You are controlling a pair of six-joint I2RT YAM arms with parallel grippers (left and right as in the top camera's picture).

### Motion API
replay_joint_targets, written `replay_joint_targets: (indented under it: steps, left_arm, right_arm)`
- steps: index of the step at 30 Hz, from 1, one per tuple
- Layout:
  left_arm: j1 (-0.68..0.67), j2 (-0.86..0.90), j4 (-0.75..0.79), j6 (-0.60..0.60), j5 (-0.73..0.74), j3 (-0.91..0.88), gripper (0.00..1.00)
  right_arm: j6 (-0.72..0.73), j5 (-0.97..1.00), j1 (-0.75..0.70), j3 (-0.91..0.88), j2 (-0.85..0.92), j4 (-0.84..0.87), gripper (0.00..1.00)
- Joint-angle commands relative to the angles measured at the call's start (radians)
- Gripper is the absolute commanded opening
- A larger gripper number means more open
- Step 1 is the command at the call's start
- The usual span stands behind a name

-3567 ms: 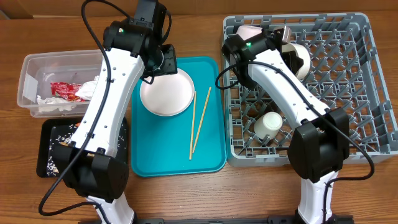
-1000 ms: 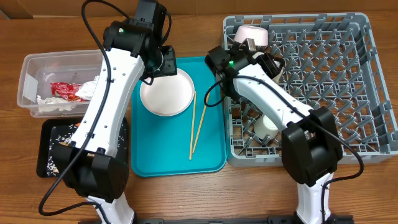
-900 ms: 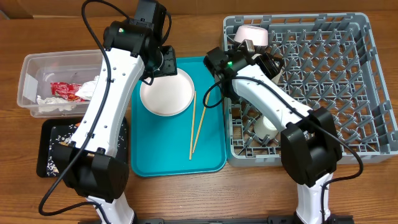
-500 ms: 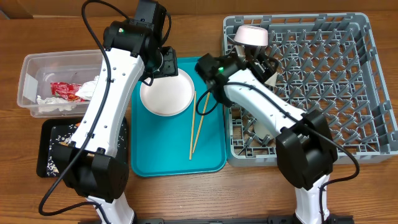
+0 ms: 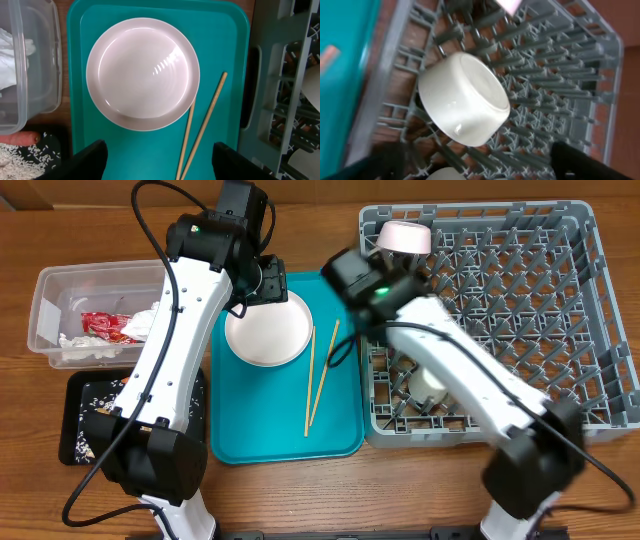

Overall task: Sort waste into correct bins and load items into the dishwasher
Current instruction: 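Lower the white bowl upside down into the rack and release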

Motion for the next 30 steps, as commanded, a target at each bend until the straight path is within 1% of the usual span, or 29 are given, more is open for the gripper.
replay_joint_targets:
  steps: [1,2,3,5,6,9,10,11,20,25,30]
  left_arm:
    - [0.011,0.007,-0.003,0.016,-0.014,-0.005,0.70]
    - [0.011,0.007,-0.003,0.016,-0.014,-0.005,0.69]
    - [0.011,0.007,-0.003,0.016,-0.014,-0.005,0.70]
    - [0.011,0.007,-0.003,0.016,-0.014,-0.005,0.69]
    - [0.011,0.007,-0.003,0.015,-0.014,-0.005,0.69]
    - [0.011,0.007,-0.003,0.015,-0.014,-0.005,0.70]
    - [0.011,0.007,-0.003,0.015,-0.013,-0.005,0.69]
    - [0.011,0.007,-0.003,0.015,-0.013,-0.005,0.69]
    - [0.010,0.007,-0.006,0.014,-0.013,-0.005,0.69]
    - [0.010,0.007,-0.025,0.012,-0.014,-0.005,0.70]
    - [0.011,0.007,-0.022,0.011,-0.014,-0.005,0.70]
  right_arm:
    - [0.009,-0.298,-0.113,0.018,-0.115,0.067,0.77]
    - [0.009,-0.352,-0.145,0.018,-0.124,0.090,0.70]
    - [0.009,-0.425,-0.199,0.018,-0.130,0.119,0.50]
    - [0.009,-0.498,-0.276,0.016,-0.123,0.148,0.25]
    - [0.009,-0.527,-0.306,0.016,-0.116,0.157,0.18]
    - [0.005,-0.667,-0.389,0.013,-0.077,0.183,0.08]
    - [0.005,-0.755,-0.426,0.003,-0.050,0.199,0.06]
    - [0.005,-0.780,-0.438,-0.003,-0.035,0.204,0.06]
    - [0.005,-0.783,-0.439,-0.004,0.093,0.226,0.06]
    - [0.005,-0.785,-0.439,-0.003,0.119,0.129,0.04]
    - [0.005,-0.785,-0.440,0.000,0.074,0.071,0.04]
